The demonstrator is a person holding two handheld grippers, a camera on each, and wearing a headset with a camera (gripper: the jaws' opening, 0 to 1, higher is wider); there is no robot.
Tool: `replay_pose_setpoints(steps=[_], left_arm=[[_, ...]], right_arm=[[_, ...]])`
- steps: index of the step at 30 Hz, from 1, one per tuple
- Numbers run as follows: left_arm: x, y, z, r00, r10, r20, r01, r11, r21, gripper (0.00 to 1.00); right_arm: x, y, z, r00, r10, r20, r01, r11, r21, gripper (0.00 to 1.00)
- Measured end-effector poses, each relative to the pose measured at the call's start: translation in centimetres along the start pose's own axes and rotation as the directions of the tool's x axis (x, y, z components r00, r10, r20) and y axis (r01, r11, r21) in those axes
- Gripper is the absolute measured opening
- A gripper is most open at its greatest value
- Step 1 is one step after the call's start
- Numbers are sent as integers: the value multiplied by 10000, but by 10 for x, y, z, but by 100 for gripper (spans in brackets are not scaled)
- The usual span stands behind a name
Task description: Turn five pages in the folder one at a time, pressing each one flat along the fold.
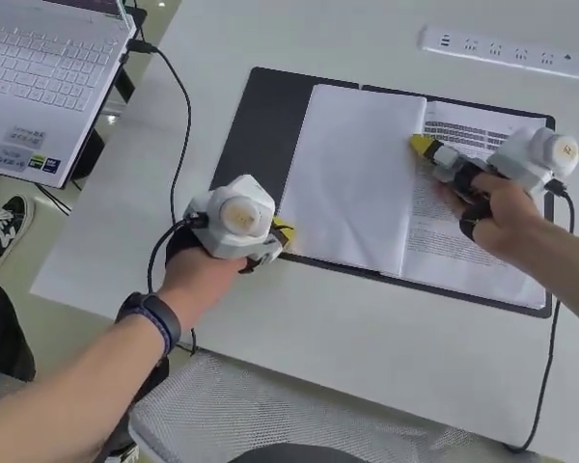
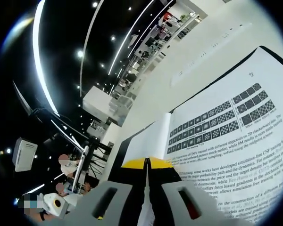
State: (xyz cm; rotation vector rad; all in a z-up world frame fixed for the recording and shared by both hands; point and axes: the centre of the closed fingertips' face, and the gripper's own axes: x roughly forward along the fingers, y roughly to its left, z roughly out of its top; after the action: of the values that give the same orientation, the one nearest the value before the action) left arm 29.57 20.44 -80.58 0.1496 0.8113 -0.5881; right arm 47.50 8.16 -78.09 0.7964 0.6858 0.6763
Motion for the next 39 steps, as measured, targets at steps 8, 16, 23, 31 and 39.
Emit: replay_pose_setpoints(steps=[8,16,23,31,39], left_arm=[[-1,1,0,9996,90,282,-79,9993,-359,0],[-2,1,0,9993,13,381,-6,9998,-190,0],[0,2,-1,9994,6,349,-4,10000,-64,0],[2,4,-1,9991,22,413,-7,9993,-362,0],[8,9,-4,9993,20,385,-5,9993,-374,0]], right_arm=[[20,-23,26,9962,-354,798,304,9976,626,0],[38,-44,44,9882,-672,1375,550,9943,908,0],[52,-54,59,9788,-970,1806,750,9894,1246,0],[62,-57,67,9768,-1102,1838,875,9879,1277,0],[59,-52,63,9806,-983,1698,826,9918,973,0]])
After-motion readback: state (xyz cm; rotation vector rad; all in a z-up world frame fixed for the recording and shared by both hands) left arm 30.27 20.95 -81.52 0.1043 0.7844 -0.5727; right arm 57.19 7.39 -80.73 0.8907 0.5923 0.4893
